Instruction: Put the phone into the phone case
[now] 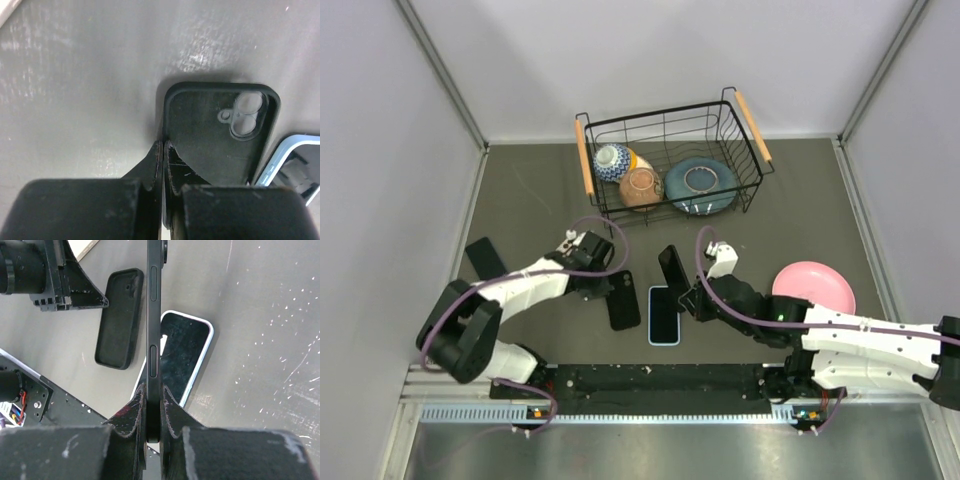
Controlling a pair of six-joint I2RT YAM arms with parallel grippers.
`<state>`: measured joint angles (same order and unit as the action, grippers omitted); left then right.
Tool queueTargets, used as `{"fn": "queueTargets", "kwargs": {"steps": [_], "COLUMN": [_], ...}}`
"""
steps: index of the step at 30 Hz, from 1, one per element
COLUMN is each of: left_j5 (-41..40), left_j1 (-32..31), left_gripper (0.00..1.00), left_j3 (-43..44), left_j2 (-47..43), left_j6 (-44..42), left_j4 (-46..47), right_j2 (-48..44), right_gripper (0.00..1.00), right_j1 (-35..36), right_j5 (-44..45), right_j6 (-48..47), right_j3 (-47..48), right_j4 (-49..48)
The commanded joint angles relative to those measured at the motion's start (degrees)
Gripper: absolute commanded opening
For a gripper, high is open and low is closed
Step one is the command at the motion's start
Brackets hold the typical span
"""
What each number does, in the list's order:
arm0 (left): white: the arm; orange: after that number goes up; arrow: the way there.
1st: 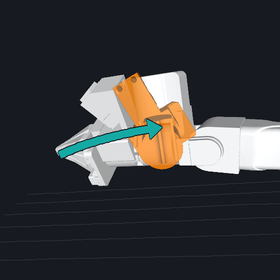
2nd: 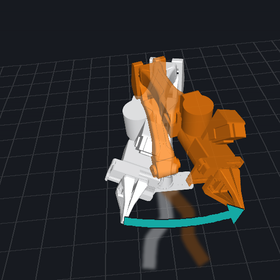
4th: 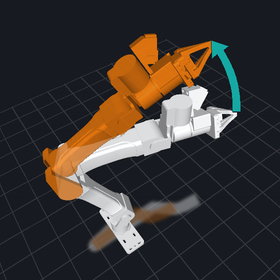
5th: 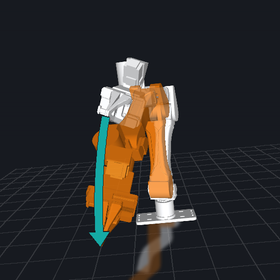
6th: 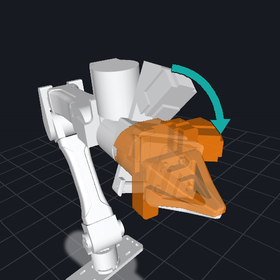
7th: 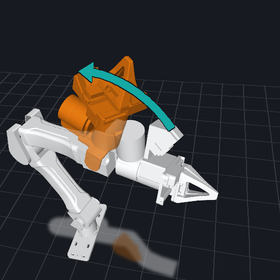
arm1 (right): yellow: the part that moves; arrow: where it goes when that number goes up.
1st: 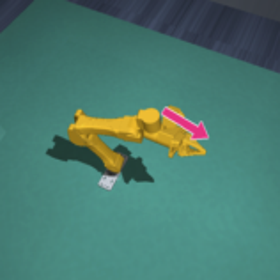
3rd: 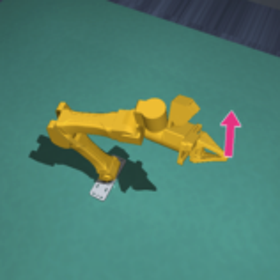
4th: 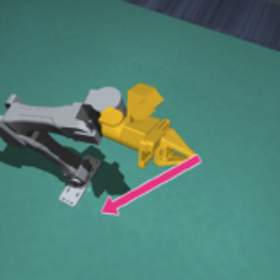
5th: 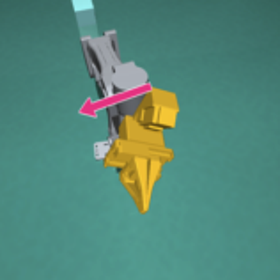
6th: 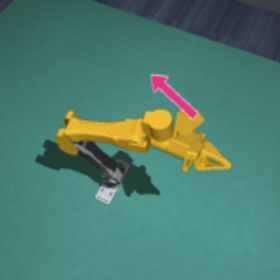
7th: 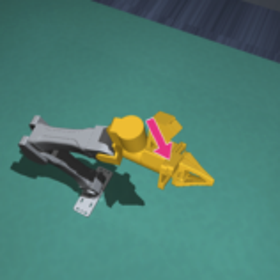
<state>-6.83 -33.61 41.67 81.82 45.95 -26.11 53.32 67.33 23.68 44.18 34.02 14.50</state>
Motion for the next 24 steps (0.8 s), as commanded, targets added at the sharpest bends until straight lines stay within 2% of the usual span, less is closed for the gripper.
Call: {"fn": "queueTargets", "kwargs": {"steps": [1,4,6,7,10,11,13,15,17,19,20,22,23,24], "left_j5": [6.3,6.0,3.5,2.9,1.9,1.8,0.9,-0.7,-2.3,-2.3,-2.4,-2.0,-1.2,-0.6], "left_j1": [0.0,-0.1,-0.1,-0.1,-0.1,0.0,0.0,0.2,1.4,3.1,3.5,4.4,4.6,4.7], "left_gripper": [0.0,0.0,0.02,0.2,0.62,0.66,0.69,0.66,0.58,0.43,0.3,0.13,0.0,0.0], "left_j3": [-8.2,-11.8,-12.1,-12.0,-10.9,-10.6,-10.6,-10.5,-10.3,-10.4,-10.7,-11.7,-13.2,-14.0], "left_j2": [-8.1,-13.0,-14.9,-16.7,-19.6,-20.3,-22.1,-24.1,-25.4,-27.8,-28.5,-30.9,-31.6,-32.7], "left_j6": [10.1,14.8,16.0,16.0,15.8,15.5,15.1,14.1,11.4,9.4,8.7,8.3,8.2,8.1], "left_j4": [1.7,2.4,-0.4,-1.4,-4.2,-4.4,-4.6,-4.8,-4.8,-4.7,-4.6,-2.9,-2.1,-1.5], "right_j2": [0.4,1.4,2.2,2.6,4.4,5.6,7.2,9.8,12.6,14.8,15.8,18.8,19.5,21.0], "right_gripper": [0.0,0.0,0.0,0.0,0.0,0.0,0.0,0.0,0.0,0.0,0.0,0.0,0.0,0.0], "right_j1": [-0.4,-0.4,-0.4,-0.4,-0.4,-0.4,-0.4,-0.4,-0.2,0.3,0.6,0.8,1.1,1.4], "right_j5": [-0.4,-1.4,-2.1,-2.8,-4.8,-5.4,-7.1,-8.0,-10.0,-10.1,-10.0,-10.4,-10.5,-10.4], "right_j6": [0.6,0.6,0.6,1.0,1.8,2.0,3.2,4.5,6.6,8.5,9.3,11.0,11.2,11.4], "right_j3": [0.1,0.3,0.9,1.0,1.8,2.5,3.3,4.0,3.5,2.6,2.4,2.6,3.2,3.8], "right_j4": [-7.0,-7.9,-8.1,-8.5,-10.5,-11.2,-12.1,-14.1,-18.9,-22.1,-23.8,-24.9,-25.4,-26.0]}}
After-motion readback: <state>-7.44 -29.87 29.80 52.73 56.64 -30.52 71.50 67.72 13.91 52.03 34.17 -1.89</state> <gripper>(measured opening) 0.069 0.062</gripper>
